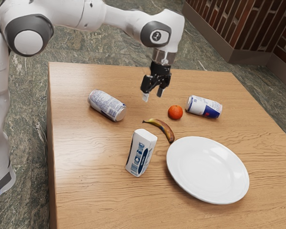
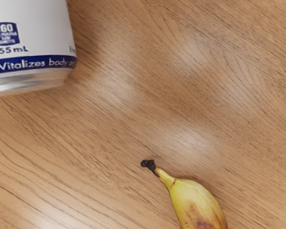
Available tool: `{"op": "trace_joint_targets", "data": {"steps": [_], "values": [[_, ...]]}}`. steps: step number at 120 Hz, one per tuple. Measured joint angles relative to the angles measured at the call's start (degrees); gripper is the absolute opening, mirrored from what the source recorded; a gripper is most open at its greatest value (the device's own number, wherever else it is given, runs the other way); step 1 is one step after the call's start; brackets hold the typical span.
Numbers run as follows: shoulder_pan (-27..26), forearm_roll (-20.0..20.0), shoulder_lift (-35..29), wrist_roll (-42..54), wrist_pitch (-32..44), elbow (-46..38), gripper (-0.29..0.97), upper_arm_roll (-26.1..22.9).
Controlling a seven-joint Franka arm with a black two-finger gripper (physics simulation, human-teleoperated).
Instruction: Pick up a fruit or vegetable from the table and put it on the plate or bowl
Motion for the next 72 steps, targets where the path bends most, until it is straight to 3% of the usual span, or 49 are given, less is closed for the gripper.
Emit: {"op": "trace_joint_targets", "data": {"steps": [32,72], "values": [[-0.52,-2.22,4.71,1.17,8.94,0.15,0.68,-2.59],[-2.1,-4.15,4.87,2.07,12.83,-1.29,0.68,-3.01]]}}
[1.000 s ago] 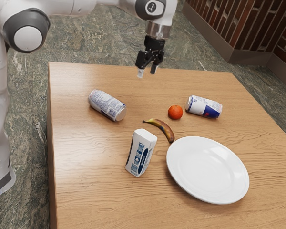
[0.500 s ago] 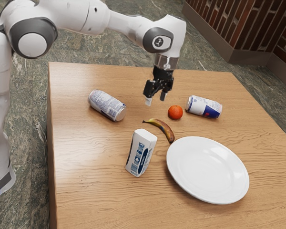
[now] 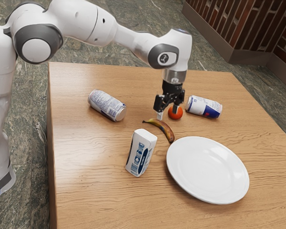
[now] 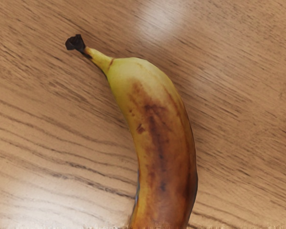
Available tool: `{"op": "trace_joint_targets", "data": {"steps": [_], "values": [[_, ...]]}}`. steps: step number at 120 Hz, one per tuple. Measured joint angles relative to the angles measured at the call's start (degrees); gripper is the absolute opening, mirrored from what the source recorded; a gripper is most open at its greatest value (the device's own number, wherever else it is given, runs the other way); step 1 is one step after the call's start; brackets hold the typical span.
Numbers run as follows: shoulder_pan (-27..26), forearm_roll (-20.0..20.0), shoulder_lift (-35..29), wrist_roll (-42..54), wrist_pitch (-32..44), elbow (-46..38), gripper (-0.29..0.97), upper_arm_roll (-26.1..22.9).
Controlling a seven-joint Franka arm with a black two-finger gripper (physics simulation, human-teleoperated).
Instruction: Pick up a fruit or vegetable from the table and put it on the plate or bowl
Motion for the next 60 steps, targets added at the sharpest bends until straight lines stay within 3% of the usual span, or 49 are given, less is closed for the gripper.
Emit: {"op": "trace_joint_targets", "data": {"steps": [25,60], "values": [[0.07,-1.38,-0.66,0.45,2.52,-4.95,0.68,-0.15],[0.3,-1.95,1.04,0.92,4.83,-5.53,0.68,-0.15]]}}
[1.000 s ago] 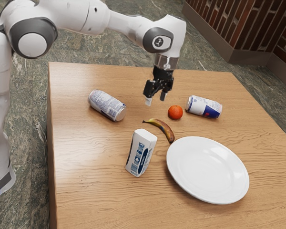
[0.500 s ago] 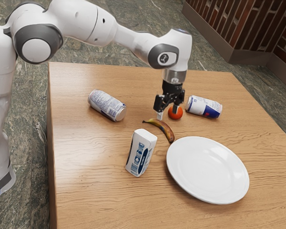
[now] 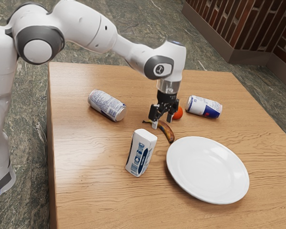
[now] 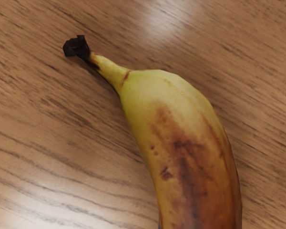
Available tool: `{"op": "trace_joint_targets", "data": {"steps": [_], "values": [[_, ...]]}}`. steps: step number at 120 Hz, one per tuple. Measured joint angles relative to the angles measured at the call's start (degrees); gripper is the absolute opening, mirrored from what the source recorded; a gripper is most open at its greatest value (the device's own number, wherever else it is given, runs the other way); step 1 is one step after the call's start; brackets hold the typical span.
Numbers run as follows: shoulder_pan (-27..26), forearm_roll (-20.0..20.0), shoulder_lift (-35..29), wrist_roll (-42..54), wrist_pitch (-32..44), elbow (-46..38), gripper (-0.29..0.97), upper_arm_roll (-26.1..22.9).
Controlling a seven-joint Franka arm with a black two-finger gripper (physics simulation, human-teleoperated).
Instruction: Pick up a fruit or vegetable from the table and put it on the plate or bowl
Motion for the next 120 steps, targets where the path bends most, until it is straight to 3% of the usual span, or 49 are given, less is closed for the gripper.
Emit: {"op": "trace_joint_targets", "data": {"steps": [21,43,56,101,120], "values": [[0.19,-0.34,0.93,0.2,0.67,0.0,0.66,0.0],[0.18,-0.43,1.15,0.35,1.15,0.01,0.37,0.0],[0.18,-0.49,1.09,0.41,1.31,0.0,0.28,0.0],[0.15,-2.76,1.49,0.66,2.84,-1.15,0.25,-0.01],[0.15,-4.6,1.33,1.74,3.46,-1.7,0.14,0.03]]}}
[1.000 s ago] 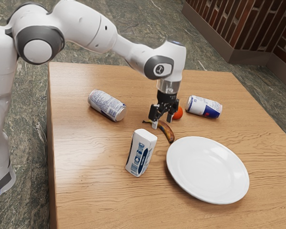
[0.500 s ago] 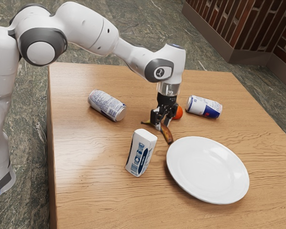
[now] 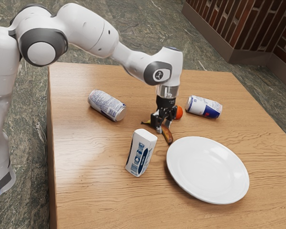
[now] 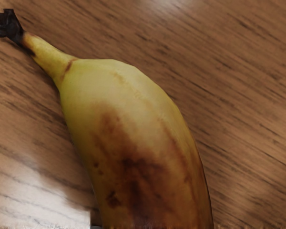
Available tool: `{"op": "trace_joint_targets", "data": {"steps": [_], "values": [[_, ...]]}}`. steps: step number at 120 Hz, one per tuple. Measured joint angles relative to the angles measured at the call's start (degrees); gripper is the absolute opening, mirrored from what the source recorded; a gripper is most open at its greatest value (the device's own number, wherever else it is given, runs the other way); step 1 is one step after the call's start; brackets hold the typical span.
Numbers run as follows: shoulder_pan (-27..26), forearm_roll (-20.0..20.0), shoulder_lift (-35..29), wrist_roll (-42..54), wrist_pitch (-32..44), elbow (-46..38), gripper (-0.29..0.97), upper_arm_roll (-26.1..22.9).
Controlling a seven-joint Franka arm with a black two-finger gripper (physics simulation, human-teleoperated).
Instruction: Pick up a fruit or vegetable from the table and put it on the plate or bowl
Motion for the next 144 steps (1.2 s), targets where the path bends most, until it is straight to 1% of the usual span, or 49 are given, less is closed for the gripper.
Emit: {"op": "trace_joint_targets", "data": {"steps": [18,28,39,58,69,80,92,103,124,144], "values": [[-0.14,-0.55,-0.02,1.0,-0.19,0.0,0.05,0.08],[-0.51,-0.24,-1.02,1.36,-0.24,0.08,0.07,0.14],[-0.76,1.75,-3.01,1.56,-0.08,0.33,0.12,0.16],[-0.76,4.34,-3.81,1.74,-0.2,1.65,0.11,0.15],[-0.98,6.2,-3.5,1.82,-1.23,5.3,0.09,0.15],[-1.58,8.47,-1.8,1.88,-3.56,12.46,0.09,-0.1],[-2.47,9.79,-0.3,1.93,-5.32,16.13,0.09,-2.12],[-3.09,10.4,0.08,1.97,-6.31,18.49,0.08,-5.19],[-5.05,11.14,1.82,2.0,-7.32,23.74,0.07,-7.94],[-7.12,11.3,2.68,0.64,-7.56,24.77,0.05,-11.1]]}}
